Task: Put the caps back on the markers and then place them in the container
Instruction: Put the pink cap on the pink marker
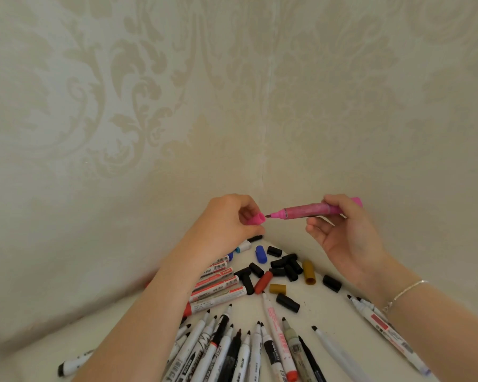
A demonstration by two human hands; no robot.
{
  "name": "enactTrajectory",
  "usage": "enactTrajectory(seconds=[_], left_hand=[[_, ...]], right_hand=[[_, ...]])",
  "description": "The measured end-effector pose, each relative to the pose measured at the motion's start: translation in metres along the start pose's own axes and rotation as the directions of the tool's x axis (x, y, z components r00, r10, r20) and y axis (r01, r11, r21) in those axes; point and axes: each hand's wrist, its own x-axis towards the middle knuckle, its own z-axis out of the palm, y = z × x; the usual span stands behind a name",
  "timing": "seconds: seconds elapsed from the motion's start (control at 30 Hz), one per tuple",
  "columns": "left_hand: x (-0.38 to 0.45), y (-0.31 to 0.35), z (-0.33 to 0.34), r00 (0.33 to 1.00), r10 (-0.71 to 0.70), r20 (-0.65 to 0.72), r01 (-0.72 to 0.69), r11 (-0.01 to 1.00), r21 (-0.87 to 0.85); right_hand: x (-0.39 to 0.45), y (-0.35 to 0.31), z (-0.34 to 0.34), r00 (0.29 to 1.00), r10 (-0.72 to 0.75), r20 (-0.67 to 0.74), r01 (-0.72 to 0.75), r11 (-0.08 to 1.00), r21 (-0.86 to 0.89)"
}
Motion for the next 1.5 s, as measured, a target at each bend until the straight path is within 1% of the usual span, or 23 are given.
enactTrajectory(seconds=[0.17, 0.23, 0.3, 0.37, 0.47, 0.5, 0.57, 0.63, 0.7, 0.77, 0.83, 0.93, 1.03, 1.1, 1.2, 1.27, 1.33, 1.4, 1.5], left_hand=[[0.001, -0.003, 0.003, 0.999, 0.025, 0.036, -0.028, 0.996, 0.080], [0.001, -0.004, 0.000, 0.997, 0.033, 0.074, -0.038, 0.997, 0.065], [0.000, -0.006, -0.004, 0.992, 0.029, 0.122, -0.028, 1.000, -0.013], [-0.001, -0.007, -0.005, 0.984, 0.025, 0.175, -0.002, 0.991, -0.130], [-0.002, -0.013, -0.006, 0.968, 0.025, 0.250, 0.063, 0.940, -0.335], [-0.001, -0.016, -0.006, 0.962, 0.012, 0.271, 0.101, 0.910, -0.401], [0.001, -0.020, -0.004, 0.949, -0.026, 0.314, 0.193, 0.838, -0.511], [0.003, -0.021, -0.001, 0.935, -0.068, 0.349, 0.262, 0.795, -0.548], [0.003, -0.019, 0.006, 0.933, -0.096, 0.347, 0.297, 0.750, -0.591], [0.004, -0.018, 0.012, 0.942, -0.133, 0.310, 0.310, 0.701, -0.642], [0.005, -0.017, 0.016, 0.948, -0.153, 0.278, 0.307, 0.666, -0.680], [0.007, -0.016, 0.017, 0.959, -0.149, 0.240, 0.279, 0.639, -0.717], [0.007, -0.015, 0.020, 0.962, -0.148, 0.231, 0.272, 0.609, -0.745], [0.007, -0.013, 0.021, 0.961, -0.154, 0.230, 0.276, 0.608, -0.744], [0.007, -0.012, 0.020, 0.961, -0.157, 0.227, 0.274, 0.659, -0.701], [0.006, -0.011, 0.020, 0.960, -0.155, 0.231, 0.274, 0.674, -0.686], [0.003, -0.011, 0.023, 0.958, -0.149, 0.245, 0.281, 0.658, -0.699], [0.001, -0.008, 0.022, 0.956, -0.120, 0.267, 0.278, 0.658, -0.699], [0.000, -0.003, 0.012, 0.964, -0.078, 0.255, 0.233, 0.711, -0.663]], right_hand=[[0.000, 0.005, 0.001, 0.999, 0.033, 0.002, -0.032, 0.997, -0.070], [0.000, 0.005, -0.001, 0.998, 0.061, 0.018, -0.060, 0.996, -0.060], [0.001, 0.003, -0.002, 0.996, 0.082, 0.039, -0.080, 0.995, -0.054], [0.000, 0.002, -0.003, 0.993, 0.096, 0.063, -0.092, 0.994, -0.062], [-0.002, -0.001, -0.002, 0.977, 0.165, 0.137, -0.156, 0.985, -0.070], [-0.003, -0.002, -0.002, 0.965, 0.200, 0.169, -0.186, 0.978, -0.099], [-0.005, -0.004, -0.001, 0.941, 0.268, 0.205, -0.225, 0.951, -0.211], [-0.004, -0.002, 0.001, 0.940, 0.282, 0.193, -0.215, 0.927, -0.309], [-0.003, 0.000, 0.006, 0.951, 0.256, 0.177, -0.172, 0.906, -0.388], [-0.003, 0.002, 0.012, 0.963, 0.223, 0.154, -0.136, 0.889, -0.438], [-0.001, 0.001, 0.015, 0.970, 0.206, 0.133, -0.129, 0.890, -0.438], [0.000, -0.003, 0.019, 0.973, 0.196, 0.118, -0.132, 0.901, -0.414], [0.001, -0.004, 0.021, 0.975, 0.193, 0.106, -0.133, 0.898, -0.420], [0.001, -0.004, 0.020, 0.972, 0.215, 0.093, -0.158, 0.895, -0.417], [0.000, 0.001, 0.016, 0.960, 0.268, 0.086, -0.219, 0.903, -0.371], [-0.001, 0.003, 0.014, 0.961, 0.263, 0.087, -0.213, 0.902, -0.375], [-0.001, -0.002, 0.012, 0.965, 0.245, 0.091, -0.184, 0.885, -0.428], [-0.003, -0.012, 0.011, 0.957, 0.265, 0.120, -0.173, 0.851, -0.496], [-0.009, -0.024, 0.010, 0.915, 0.326, 0.238, -0.117, 0.779, -0.616]])
